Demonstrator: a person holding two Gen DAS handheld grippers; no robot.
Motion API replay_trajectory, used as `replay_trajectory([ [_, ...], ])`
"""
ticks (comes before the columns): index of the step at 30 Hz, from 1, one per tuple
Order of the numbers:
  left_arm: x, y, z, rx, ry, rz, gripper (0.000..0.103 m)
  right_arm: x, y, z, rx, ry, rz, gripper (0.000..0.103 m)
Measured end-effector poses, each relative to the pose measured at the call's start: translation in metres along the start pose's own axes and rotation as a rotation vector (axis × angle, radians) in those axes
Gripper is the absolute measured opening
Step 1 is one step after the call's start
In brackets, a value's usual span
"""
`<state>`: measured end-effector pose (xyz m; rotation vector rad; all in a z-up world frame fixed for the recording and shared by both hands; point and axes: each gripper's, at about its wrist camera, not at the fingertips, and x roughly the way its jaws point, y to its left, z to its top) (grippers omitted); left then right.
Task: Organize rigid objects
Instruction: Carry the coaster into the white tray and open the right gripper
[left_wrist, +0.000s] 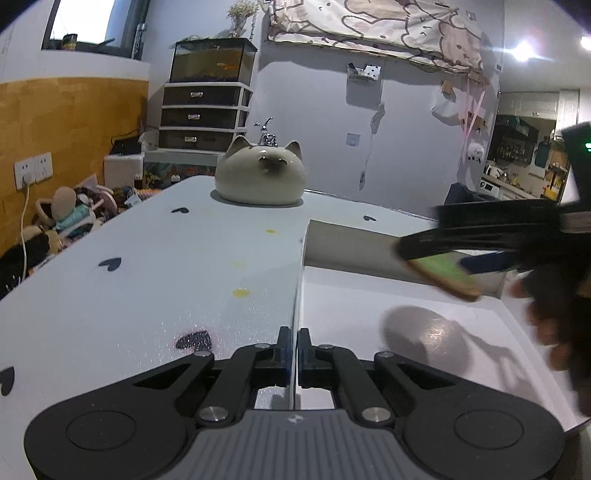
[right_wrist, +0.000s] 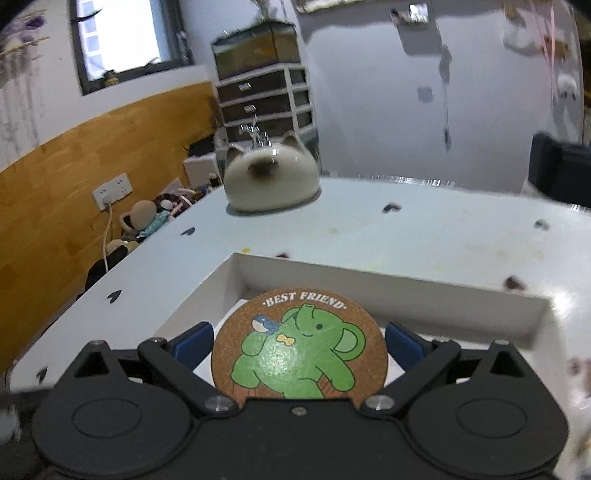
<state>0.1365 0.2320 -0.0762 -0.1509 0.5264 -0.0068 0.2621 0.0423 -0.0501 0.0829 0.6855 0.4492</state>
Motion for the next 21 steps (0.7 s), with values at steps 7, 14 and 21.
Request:
replay_trajectory([
  [7,0.002,0.000,0.001,0.001,0.001,0.000,0.002,0.057,0.019,0.002,0.057,0.076,-0.051,0.100],
  [14,0.002,0.000,0.003,0.016,0.014,0.007,0.002,0.053,0.013,0.002,0.118,0.055,-0.011,0.103],
  [21,0.003,-0.001,0.004,0.023,0.014,0.021,0.003,-0.007,0.005,-0.004,0.038,-0.013,0.037,0.103],
])
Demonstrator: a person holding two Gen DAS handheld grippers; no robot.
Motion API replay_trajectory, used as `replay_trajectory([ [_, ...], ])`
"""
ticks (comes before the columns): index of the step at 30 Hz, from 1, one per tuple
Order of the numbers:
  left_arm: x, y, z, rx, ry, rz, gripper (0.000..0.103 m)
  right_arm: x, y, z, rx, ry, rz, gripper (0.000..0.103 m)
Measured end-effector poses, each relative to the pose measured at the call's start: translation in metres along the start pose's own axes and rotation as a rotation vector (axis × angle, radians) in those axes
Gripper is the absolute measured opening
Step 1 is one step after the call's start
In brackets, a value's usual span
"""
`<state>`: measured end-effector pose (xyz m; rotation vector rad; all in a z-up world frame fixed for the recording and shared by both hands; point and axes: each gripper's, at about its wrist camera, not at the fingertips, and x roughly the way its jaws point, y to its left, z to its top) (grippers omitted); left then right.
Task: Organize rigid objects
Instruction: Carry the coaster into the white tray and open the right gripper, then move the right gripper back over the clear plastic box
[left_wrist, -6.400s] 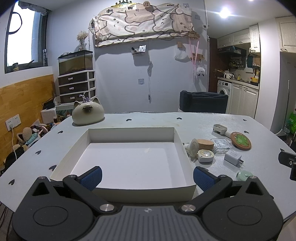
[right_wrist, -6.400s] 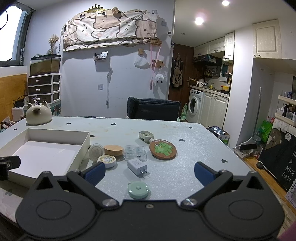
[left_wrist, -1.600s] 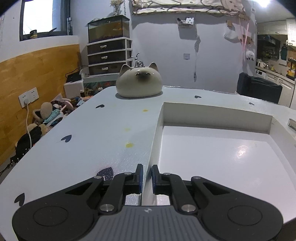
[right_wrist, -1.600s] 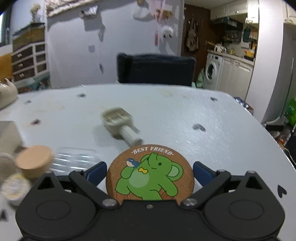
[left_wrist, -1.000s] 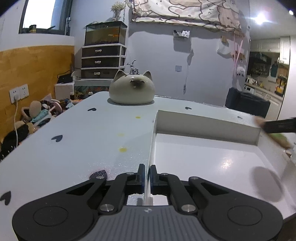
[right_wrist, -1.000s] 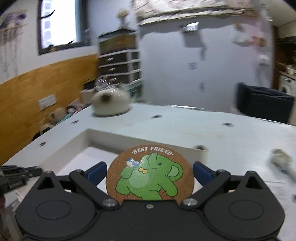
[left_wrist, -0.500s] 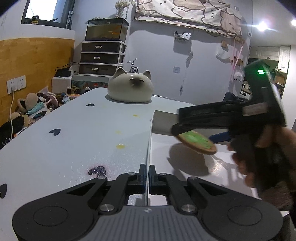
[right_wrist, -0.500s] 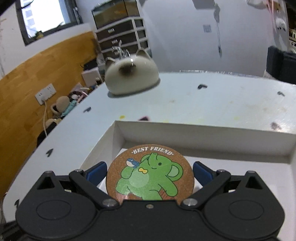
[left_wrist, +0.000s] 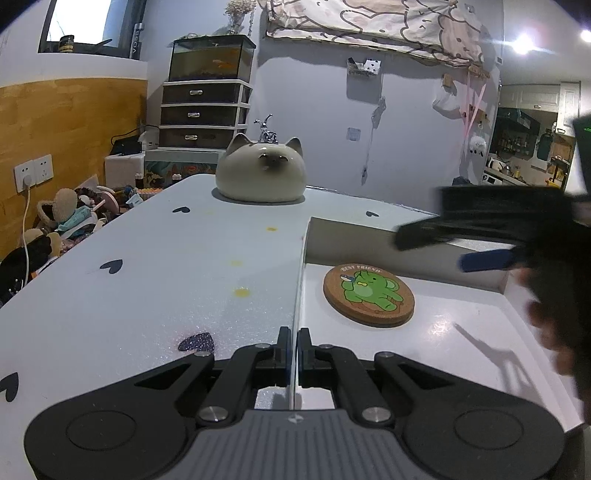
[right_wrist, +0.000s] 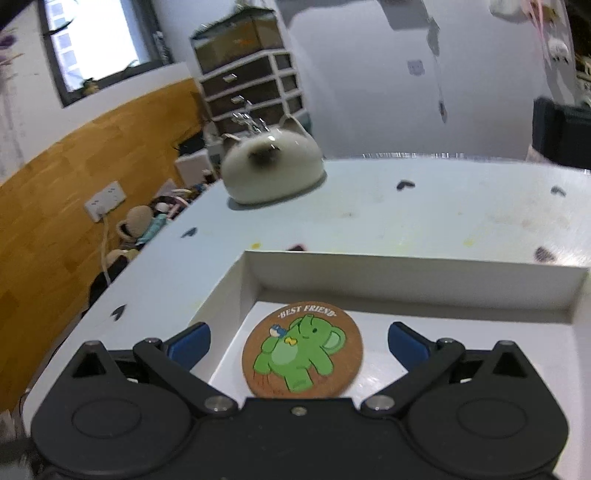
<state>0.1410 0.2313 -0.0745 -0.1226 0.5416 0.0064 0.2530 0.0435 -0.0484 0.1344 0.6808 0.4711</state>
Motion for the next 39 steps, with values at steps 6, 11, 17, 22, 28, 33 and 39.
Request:
replay_trajectory([
  [6,0.005,-0.002,0.001,-0.010,-0.017,0.018,0.004,-0.048,-0.020,-0.016,-0.057,-0.056,-0.008,0.103],
  [11,0.010,-0.003,0.002,-0.004,-0.032,0.021,0.004,-0.082,-0.041,-0.030,-0.089,-0.099,-0.037,0.103],
  [17,0.011,-0.003,0.001,0.010,-0.040,0.020,0.004,-0.121,-0.078,-0.044,-0.058,-0.150,-0.103,0.103],
  [22,0.011,-0.004,0.000,0.009,-0.041,0.020,0.005,-0.146,-0.110,-0.053,-0.075,-0.176,-0.252,0.103],
  [28,0.011,-0.008,0.003,0.036,-0.028,0.036,0.006,-0.175,-0.153,-0.060,-0.038,-0.206,-0.366,0.103],
  [33,0.011,-0.010,0.000,0.048,-0.036,0.049,0.006,-0.188,-0.185,-0.058,-0.023,-0.228,-0.459,0.103],
  [39,0.012,-0.008,-0.003,0.032,-0.020,0.050,0.007,-0.181,-0.227,-0.056,0.017,-0.203,-0.543,0.103],
])
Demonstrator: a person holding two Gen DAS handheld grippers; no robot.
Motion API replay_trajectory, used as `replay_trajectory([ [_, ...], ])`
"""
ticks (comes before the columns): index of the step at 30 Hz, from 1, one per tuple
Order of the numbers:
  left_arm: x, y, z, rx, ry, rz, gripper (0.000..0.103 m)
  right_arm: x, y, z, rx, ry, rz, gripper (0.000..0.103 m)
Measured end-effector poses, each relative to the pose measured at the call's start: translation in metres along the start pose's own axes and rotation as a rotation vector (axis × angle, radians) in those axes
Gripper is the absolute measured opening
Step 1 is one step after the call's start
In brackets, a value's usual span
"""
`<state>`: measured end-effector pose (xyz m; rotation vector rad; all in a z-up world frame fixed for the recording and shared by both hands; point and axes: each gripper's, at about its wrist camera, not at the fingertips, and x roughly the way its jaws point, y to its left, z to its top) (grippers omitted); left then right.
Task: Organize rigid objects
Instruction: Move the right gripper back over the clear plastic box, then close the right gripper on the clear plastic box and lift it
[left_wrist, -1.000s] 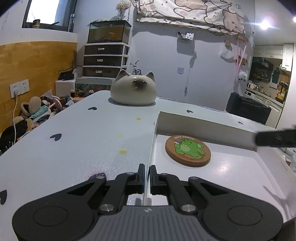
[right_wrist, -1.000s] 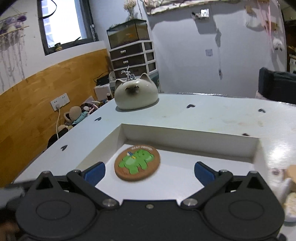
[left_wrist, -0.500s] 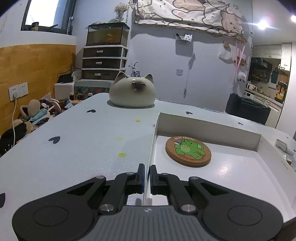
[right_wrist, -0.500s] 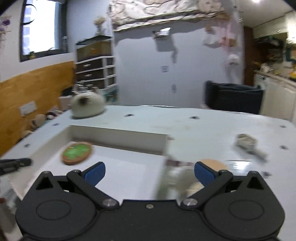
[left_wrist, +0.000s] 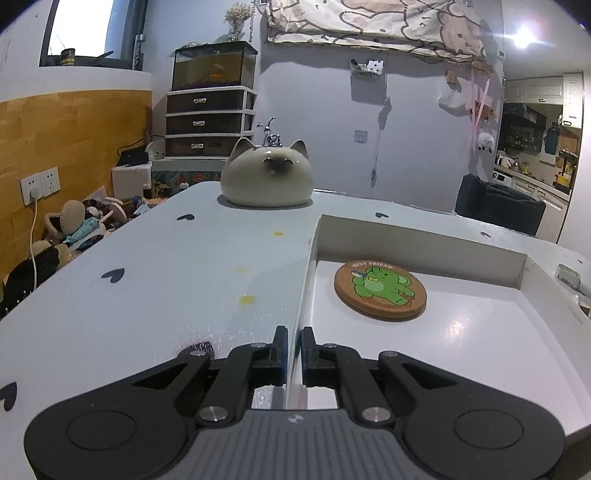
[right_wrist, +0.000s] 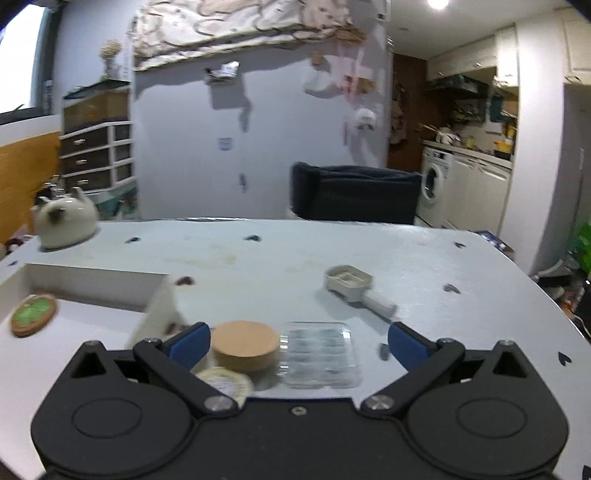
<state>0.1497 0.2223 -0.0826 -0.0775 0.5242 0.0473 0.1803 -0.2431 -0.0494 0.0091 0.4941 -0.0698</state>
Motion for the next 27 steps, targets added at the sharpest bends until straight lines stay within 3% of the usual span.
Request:
replay_trajectory([
  [6,0.001,-0.001,-0.002,0.010,0.011,0.008,0.008,0.030,-0.016,-0.008,0.004,0.063,-0.037,0.103],
  [18,0.003,0.000,-0.006,0.017,0.020,0.010,0.009,0.072,-0.011,-0.018,-0.058,0.159,-0.065,0.103],
  [27,0.003,0.000,-0.007,0.009,0.018,0.010,0.009,0.093,-0.006,-0.008,-0.018,0.206,-0.047,0.103],
])
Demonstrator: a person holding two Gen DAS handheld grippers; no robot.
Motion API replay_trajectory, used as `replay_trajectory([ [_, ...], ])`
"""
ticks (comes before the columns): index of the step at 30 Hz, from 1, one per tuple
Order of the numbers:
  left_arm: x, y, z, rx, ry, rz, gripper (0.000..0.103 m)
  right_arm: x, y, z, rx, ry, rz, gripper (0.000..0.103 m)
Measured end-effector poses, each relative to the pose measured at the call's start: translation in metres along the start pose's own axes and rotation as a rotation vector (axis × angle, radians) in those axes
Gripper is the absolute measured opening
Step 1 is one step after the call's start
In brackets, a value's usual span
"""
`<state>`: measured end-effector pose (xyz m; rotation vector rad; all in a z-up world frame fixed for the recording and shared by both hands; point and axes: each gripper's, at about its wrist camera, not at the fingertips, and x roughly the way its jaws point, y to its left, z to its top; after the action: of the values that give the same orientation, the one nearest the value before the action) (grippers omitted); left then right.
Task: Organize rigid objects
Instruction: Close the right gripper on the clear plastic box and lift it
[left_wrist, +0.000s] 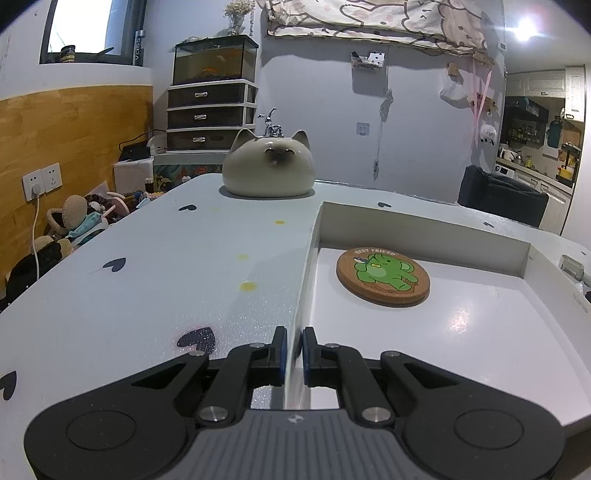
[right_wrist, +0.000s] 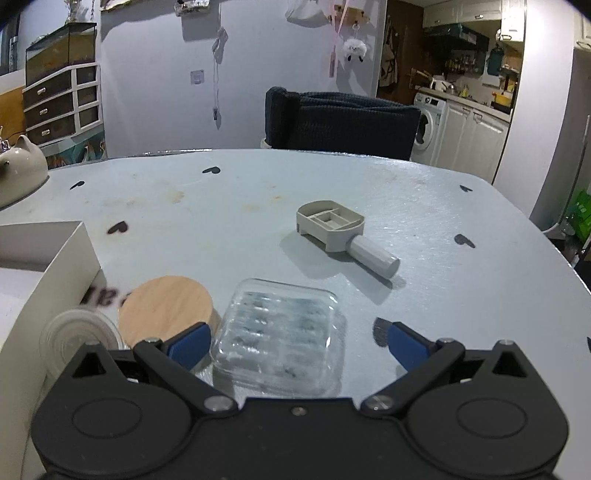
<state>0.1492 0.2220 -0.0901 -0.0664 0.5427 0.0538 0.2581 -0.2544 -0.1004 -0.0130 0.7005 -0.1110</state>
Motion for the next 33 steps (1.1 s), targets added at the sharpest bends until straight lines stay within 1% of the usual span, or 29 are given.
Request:
replay_trajectory([
  [3,0.000,-0.001,0.000,0.002,0.000,0.001,0.009,0.006,0.004,0.006,0.011,0.020,-0.007,0.103],
  [8,0.000,0.000,-0.001,0.002,-0.004,0.002,0.009,0.019,0.005,0.013,0.093,0.080,-0.010,0.103],
  [11,0.000,0.000,-0.002,0.001,-0.005,0.001,0.009,0.025,0.007,0.013,0.117,0.101,-0.022,0.103],
  [13,0.000,0.000,-0.002,0.002,-0.005,0.001,0.009,0.027,0.009,0.012,0.111,0.092,-0.037,0.101],
  [15,0.001,0.000,-0.003,0.003,-0.003,-0.001,0.009,0.026,0.010,0.013,0.110,0.079,-0.028,0.093],
  [17,0.001,-0.001,-0.003,0.004,-0.001,-0.003,0.009,0.023,0.010,0.014,0.102,0.063,-0.028,0.075],
  [23,0.001,0.001,-0.002,0.000,0.000,-0.015,0.008,0.019,0.006,0.013,0.108,0.063,-0.028,0.075],
  [33,0.010,0.001,0.004,0.022,0.003,-0.021,0.008,-0.006,0.001,0.012,0.089,0.004,-0.015,0.075],
])
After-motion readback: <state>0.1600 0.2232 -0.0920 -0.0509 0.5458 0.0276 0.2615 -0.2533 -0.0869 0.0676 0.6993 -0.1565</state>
